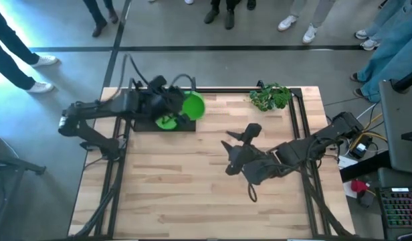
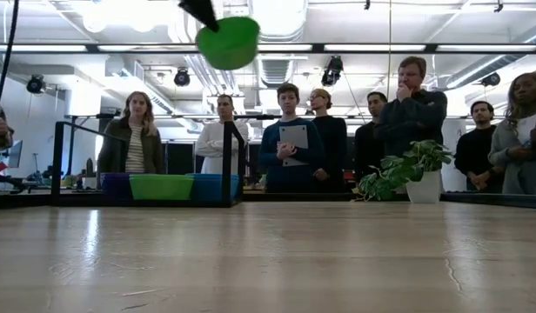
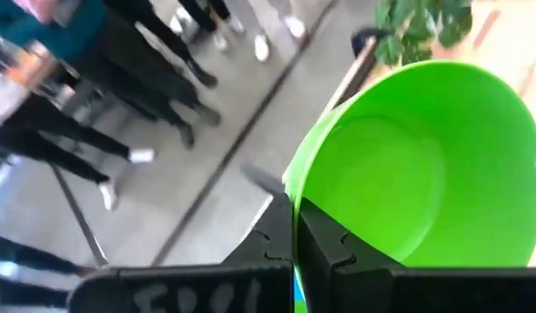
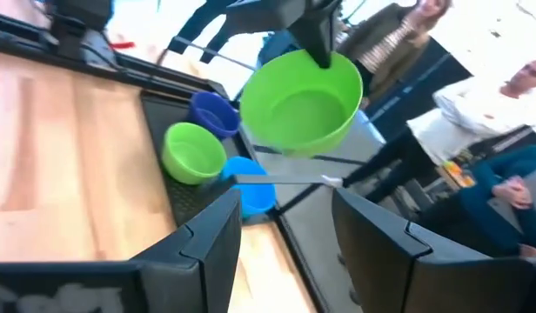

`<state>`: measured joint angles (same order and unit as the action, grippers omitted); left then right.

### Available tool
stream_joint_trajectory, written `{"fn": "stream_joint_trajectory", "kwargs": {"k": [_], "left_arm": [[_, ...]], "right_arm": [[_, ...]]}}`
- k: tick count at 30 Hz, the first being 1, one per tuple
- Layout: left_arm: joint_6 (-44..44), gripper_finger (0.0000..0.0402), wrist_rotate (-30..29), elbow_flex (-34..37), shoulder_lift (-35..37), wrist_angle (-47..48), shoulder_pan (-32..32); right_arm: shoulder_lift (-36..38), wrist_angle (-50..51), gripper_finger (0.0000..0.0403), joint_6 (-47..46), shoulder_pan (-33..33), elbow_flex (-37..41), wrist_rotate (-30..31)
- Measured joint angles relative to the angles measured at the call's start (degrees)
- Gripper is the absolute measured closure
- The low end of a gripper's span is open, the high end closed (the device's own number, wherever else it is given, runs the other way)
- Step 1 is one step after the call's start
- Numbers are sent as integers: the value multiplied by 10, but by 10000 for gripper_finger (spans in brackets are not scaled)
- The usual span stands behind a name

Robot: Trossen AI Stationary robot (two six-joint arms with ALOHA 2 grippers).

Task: Pick & Place Mini bowls
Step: Stack the green bowl on the green bowl on the shelf

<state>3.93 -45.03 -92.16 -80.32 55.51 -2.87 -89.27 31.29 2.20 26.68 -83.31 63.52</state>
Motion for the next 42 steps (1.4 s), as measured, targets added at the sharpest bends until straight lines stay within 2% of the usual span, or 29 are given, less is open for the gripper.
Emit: {"fn": "stream_joint_trajectory", "kwargs": {"k": [5, 10, 17, 21, 26, 28, 34, 42], "left_arm": [[-26, 401, 117, -5, 29, 66, -64], [-122, 401, 259, -5, 36, 130, -137], [-242, 401, 370, 7, 27, 149, -216], [-263, 401, 384, 37, 24, 148, -254], [-275, 401, 412, 106, 23, 138, -294], [-282, 401, 423, 135, 23, 116, -305], [-308, 401, 440, 216, 23, 42, -335], [-298, 401, 443, 268, 22, -35, -393]], "right_arm": [[4, 4, 225, 3, 4, 0, -49], [11, 18, 225, -15, 5, 0, -140], [23, 52, 225, -56, 5, 0, -161], [23, 66, 225, -71, 5, 0, -178], [26, 69, 225, -72, 4, 0, -285], [26, 69, 225, -74, 5, 0, -307], [27, 70, 225, -93, 4, 0, -310], [27, 70, 225, -93, 4, 0, -310]]}}
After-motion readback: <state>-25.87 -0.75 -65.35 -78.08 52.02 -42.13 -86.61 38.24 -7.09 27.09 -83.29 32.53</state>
